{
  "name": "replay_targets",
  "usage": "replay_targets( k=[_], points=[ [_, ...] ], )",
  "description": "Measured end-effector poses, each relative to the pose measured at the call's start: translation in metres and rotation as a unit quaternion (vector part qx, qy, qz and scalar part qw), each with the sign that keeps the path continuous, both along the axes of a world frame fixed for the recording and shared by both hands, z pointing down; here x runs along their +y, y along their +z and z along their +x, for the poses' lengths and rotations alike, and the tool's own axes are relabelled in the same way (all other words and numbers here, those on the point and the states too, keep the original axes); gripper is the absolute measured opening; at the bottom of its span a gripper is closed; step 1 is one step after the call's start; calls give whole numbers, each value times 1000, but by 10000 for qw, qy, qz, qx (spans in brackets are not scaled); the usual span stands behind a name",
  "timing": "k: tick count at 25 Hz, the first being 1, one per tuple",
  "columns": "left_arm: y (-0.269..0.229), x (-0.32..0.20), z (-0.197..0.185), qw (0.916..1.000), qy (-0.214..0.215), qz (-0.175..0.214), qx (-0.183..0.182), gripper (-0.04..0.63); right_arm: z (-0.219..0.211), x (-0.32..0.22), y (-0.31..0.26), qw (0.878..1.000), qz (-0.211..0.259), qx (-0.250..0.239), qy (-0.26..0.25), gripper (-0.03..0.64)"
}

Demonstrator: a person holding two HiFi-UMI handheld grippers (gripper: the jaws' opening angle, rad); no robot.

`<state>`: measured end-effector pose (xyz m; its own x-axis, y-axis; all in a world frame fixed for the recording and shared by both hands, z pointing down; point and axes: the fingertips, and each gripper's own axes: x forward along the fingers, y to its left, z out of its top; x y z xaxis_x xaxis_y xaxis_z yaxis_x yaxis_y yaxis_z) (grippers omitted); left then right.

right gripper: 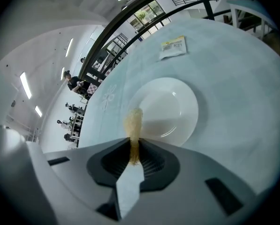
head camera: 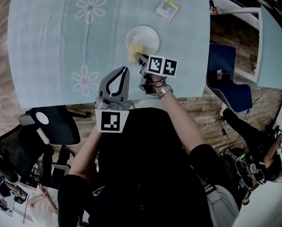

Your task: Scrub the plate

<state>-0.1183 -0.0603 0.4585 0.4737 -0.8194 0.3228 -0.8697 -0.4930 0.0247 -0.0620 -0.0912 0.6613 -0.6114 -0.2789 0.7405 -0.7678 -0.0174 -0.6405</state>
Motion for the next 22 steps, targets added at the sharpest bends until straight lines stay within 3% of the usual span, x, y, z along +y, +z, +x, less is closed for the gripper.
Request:
replay_targets(
  k=[8,22],
  points=[
    [4,-9,0,9998,-188,-12,21,21,16,0,8,9992,-293,-187,209,55],
    [6,-16,26,9999,48,-157,-37,21,63,-2,9,9987,-303,59,418,55]
  ],
)
